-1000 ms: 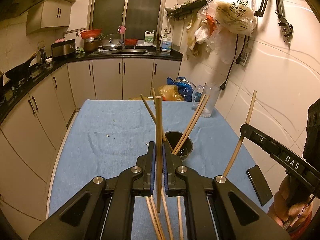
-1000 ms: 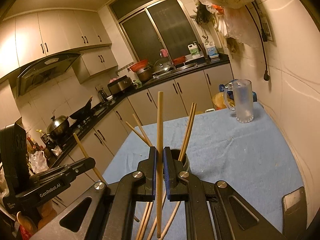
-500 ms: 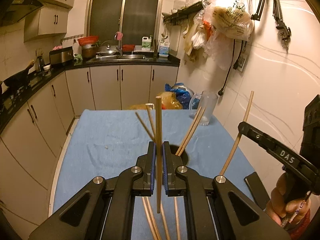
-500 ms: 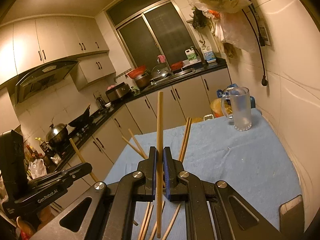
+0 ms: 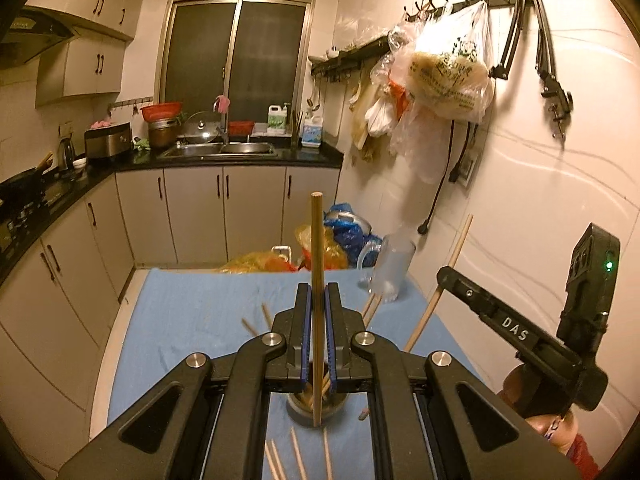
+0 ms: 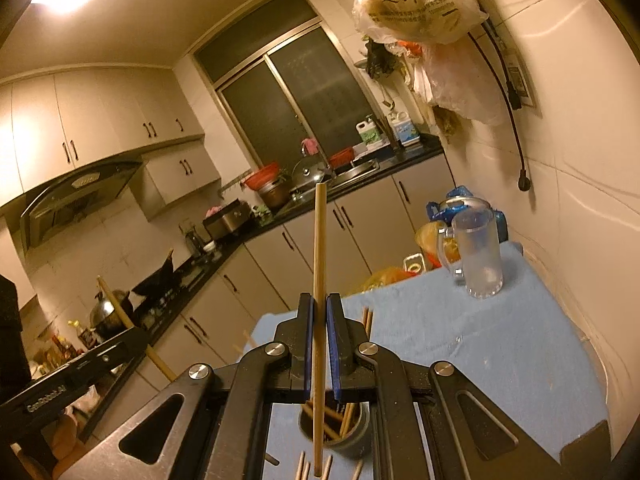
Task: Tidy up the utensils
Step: 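Lower the left tool's chopstick into the cup and open while the right tool releases its own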
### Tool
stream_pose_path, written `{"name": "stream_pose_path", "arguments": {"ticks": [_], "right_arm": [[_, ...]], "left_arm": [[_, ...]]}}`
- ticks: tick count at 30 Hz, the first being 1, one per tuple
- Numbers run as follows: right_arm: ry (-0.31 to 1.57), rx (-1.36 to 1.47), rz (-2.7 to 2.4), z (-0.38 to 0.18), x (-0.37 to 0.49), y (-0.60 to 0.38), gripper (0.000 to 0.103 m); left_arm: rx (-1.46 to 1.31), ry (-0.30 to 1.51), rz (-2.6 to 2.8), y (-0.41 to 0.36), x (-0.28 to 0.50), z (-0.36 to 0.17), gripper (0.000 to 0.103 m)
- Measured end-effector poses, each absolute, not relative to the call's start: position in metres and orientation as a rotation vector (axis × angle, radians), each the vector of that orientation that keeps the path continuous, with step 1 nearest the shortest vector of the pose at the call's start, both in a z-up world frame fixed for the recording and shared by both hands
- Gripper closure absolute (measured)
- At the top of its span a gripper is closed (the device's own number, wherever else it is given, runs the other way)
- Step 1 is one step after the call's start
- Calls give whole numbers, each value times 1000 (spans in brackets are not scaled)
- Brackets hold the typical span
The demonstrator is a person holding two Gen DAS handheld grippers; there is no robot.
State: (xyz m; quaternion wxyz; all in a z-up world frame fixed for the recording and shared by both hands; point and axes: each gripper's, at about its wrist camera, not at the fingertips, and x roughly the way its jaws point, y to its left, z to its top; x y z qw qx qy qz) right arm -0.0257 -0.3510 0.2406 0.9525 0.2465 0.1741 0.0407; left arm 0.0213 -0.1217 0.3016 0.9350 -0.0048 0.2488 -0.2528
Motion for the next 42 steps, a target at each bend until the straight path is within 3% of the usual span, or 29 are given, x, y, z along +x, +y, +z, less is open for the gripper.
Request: {"name": "stream_pose_path", "arguments": {"ticks": [8,27,42], "right_arm": [[341,512,12,234,9,-362,96],[538,526,53,154,44,-337,96],[604,475,71,141,40,-321,92]], "left_arm": [[-77,532,-515,-133,60,284,97],[-118,712,-494,-127,99,194,97],[-111,737,-509,-122,98,178,96]]}}
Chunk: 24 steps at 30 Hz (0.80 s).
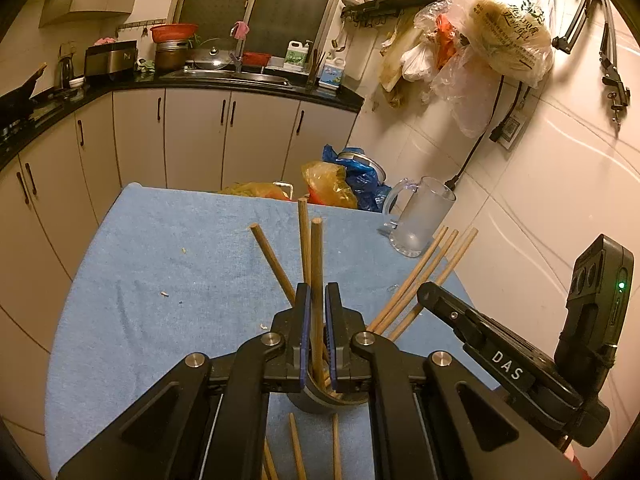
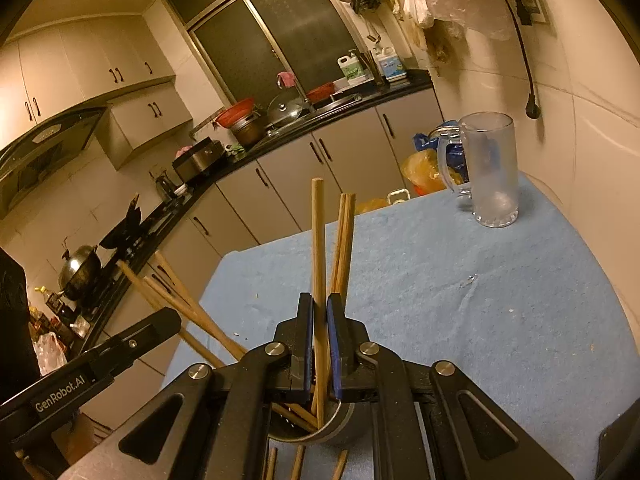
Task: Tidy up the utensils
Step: 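Lower the left tool's chopstick into the cup and open while the right tool releases its own, then move both tools back down over the remaining chopsticks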
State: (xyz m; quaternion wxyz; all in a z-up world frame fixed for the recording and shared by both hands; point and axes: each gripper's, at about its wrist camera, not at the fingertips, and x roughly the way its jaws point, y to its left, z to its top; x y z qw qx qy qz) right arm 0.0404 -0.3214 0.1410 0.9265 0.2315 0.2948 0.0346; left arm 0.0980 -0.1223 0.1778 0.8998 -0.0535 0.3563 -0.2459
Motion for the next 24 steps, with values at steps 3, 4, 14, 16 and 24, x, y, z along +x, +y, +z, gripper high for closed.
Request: {"name": "stream_pose_path", "arguments": {"ticks": [3,4,14,16,24], "right_arm": [[598,471,61,144,34,-323,86],[594,470,54,145,30,-324,85],[549,435,-3,156,-12,-328,57],[540,422,-20,156,-21,-326,55],[584,364,-64,132,-50,-319,48]], "left_arm": [[-114,727,-507,-118,92,182,85],[-113,721,-503,-117,90,185,82],[-123,684,-482,-97,56,192,71],[-119,684,-475,-92,50,190,71],[-102,723,-420,-70,17,149,67]]}}
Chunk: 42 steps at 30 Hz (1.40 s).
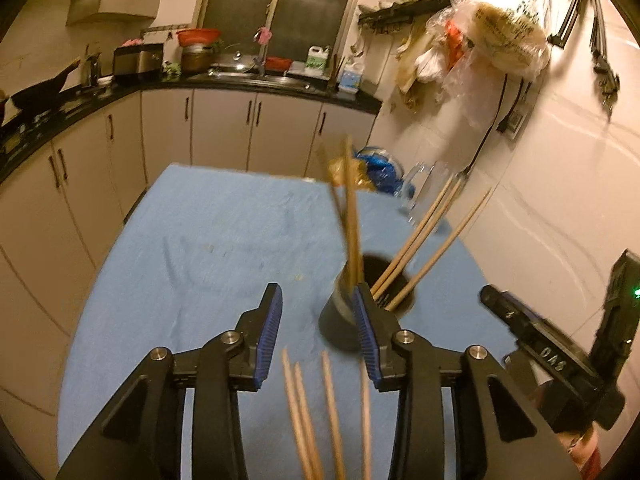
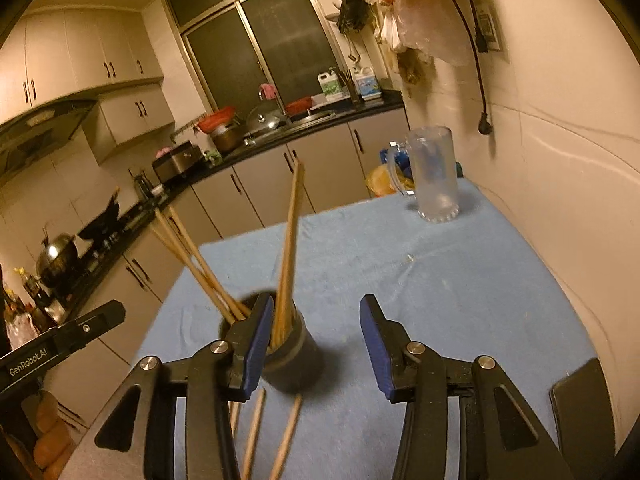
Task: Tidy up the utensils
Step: 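Move both tools back down over the remaining chopsticks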
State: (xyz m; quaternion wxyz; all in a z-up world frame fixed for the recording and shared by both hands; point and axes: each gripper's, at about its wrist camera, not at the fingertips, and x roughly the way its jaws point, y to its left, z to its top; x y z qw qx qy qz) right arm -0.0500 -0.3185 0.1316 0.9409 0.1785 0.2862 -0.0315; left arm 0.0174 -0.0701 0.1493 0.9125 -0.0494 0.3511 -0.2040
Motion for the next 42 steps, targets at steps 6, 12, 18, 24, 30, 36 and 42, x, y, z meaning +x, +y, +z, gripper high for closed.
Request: {"name": "stream_pose_path", "arguments": {"ticks": [6,12,18,24,30,36,42], "right_arm": [[667,334,-54,92,-73,-308,47],[803,423,15,50,-76,-302,49],[866,440,72,38,-71,-283,57],[915,390,105,28,-64,-256,57],[965,317,120,18,-55,-235,68],[982,154,136,16,-57,-216,88],[1002,80,87,16,-63,-241,91]], "left_arm": [[-86,839,-373,-52,0,84,67],[-110,959,-326,-26,-8,26,67],[-122,943,-338,-14,-15,18,67],[-102,920,-344,-22,-19,17,67],[-121,920,-350,-20,-19,18,67],[-116,928,-348,-22,-17,21,66],[-85,945,-402,-39,-16,32,67]]}}
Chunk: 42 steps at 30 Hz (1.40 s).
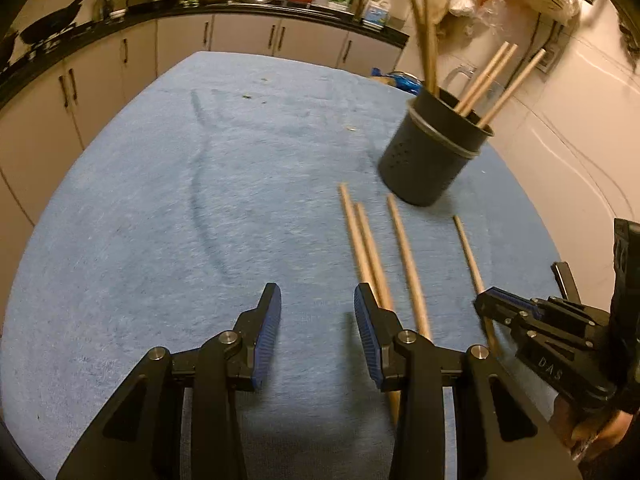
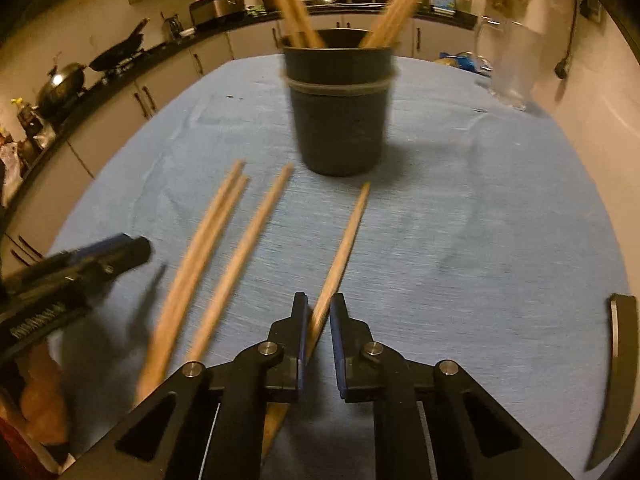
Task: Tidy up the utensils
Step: 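Move both tools back down over the remaining chopsticks, then close the left tool on a chopstick while the right tool grasps another, then raise the left tool's chopstick upright over the cup while the right tool carries its own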
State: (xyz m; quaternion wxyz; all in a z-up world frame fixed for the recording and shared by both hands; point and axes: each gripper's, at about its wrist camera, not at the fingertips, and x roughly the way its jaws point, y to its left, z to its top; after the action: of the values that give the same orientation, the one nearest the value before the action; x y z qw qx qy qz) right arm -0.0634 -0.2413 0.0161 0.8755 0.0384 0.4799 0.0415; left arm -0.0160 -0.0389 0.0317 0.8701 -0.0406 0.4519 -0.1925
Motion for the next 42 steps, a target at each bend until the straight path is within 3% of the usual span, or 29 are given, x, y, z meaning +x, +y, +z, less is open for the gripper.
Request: {"name": "stream_pose_path", "arguments": {"ticks": [6,11,13,27,29,34,42], "right_arm": [[1004,129,6,17,-70,-286,91],[1003,200,-2,18,-72,-307,91],[998,219,-4,18,-73,-309,91],[1043,289,-36,13,-50,-326,90],[1047,276,-50,14,-44,-324,90],[1055,280,-35,14,-39,-319,94],[901,336,91,48,-65,-304,95]], "left_arm": [[-33,1005,-420,-62,0,31,67],[-20,1043,-420,-75,14,27,75],[-1,1045,-410,-79,16,27,83],[106,1064,-366,-94,26,24,86],[127,1060,-359,-97,26,24,94],[82,1058,-387,-90,18,25,96],[-18,902,-448,-68,-7,65,96]]}}
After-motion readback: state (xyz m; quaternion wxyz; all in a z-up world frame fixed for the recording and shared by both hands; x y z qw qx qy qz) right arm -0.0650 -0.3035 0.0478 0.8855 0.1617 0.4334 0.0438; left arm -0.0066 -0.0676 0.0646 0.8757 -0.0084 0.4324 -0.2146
